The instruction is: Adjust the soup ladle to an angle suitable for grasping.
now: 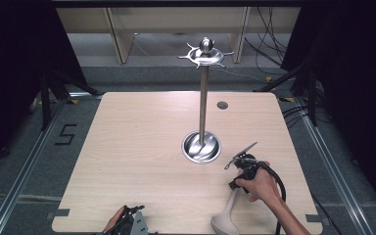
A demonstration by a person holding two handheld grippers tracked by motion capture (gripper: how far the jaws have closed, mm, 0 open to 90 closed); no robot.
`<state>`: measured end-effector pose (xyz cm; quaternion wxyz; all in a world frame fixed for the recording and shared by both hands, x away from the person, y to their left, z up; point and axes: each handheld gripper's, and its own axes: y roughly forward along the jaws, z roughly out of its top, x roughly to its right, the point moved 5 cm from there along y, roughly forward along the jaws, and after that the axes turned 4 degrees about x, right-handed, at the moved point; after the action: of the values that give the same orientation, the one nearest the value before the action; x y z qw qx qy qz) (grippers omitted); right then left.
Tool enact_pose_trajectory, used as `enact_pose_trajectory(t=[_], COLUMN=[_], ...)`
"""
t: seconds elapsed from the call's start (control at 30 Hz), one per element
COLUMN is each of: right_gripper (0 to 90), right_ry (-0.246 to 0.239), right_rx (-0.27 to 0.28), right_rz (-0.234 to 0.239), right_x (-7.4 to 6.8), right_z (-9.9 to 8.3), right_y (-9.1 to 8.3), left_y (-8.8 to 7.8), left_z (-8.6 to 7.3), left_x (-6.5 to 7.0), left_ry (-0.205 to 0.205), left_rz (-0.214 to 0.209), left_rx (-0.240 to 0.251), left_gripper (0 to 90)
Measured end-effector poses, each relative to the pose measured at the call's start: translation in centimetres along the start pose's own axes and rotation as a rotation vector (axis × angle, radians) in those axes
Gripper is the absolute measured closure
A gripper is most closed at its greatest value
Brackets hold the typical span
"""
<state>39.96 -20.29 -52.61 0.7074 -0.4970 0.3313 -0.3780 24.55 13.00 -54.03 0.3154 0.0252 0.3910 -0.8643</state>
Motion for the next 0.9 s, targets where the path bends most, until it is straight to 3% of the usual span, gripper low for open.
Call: enact_pose_trajectory(t=[0.03, 0.07, 0.17, 0.23, 0.37, 0.43, 0.53, 0.57, 0.67, 0.9], right_gripper=[34.6, 35.9, 37.7, 39.3, 47.3, 48.5, 51.6, 55.4, 58.6, 61.6], right_ry=[-0.020, -0.002, -0.023, -0.029, -0.031, -0.055, -0.049, -0.031, -0.048, -0.058], right_rx=[0.003, -0.014, -0.010, -0.017, -0.014, 0.003, -0.007, 0.014, 0.023, 0.019], right_rz=[0.039, 0.049, 0.042, 0.033, 0.089, 0.084, 0.105, 0.118, 0.162, 0.180], right_x=[-0.1, -0.2, -0.2, -0.4, -1.4, -1.6, -1.8, -1.9, -2.5, -3.1], right_z=[0.2, 0.3, 0.5, 0.6, 0.8, 1.0, 1.1, 1.2, 1.2, 1.3], right_y=[0.0, -0.1, 0.0, 0.0, 0.1, 0.2, 0.2, 0.4, 0.5, 0.6], left_y=[0.0, -0.1, 0.0, -0.1, -0.1, 0.0, -0.1, -0.1, -0.1, -0.2], left_z=[0.0, 0.0, -0.1, -0.1, 0.0, -0.1, 0.0, 0.0, 0.0, 0.0], left_x=[-0.1, -0.1, -0.4, -0.3, -0.1, -0.2, -0.1, -0.1, -0.2, -0.2], left_ry=[0.001, -0.004, -0.006, -0.001, 0.000, 0.005, -0.001, -0.002, 0.000, 0.005], left_rz=[0.002, 0.004, 0.031, 0.019, -0.004, 0.008, 0.000, 0.003, -0.005, 0.002], left_rx=[0.001, 0.003, 0.008, 0.004, -0.001, -0.003, 0.002, 0.003, 0.001, -0.002], left_gripper=[14.9, 14.8, 14.9, 14.9, 14.9, 14.9, 14.9, 14.9, 14.8, 14.9])
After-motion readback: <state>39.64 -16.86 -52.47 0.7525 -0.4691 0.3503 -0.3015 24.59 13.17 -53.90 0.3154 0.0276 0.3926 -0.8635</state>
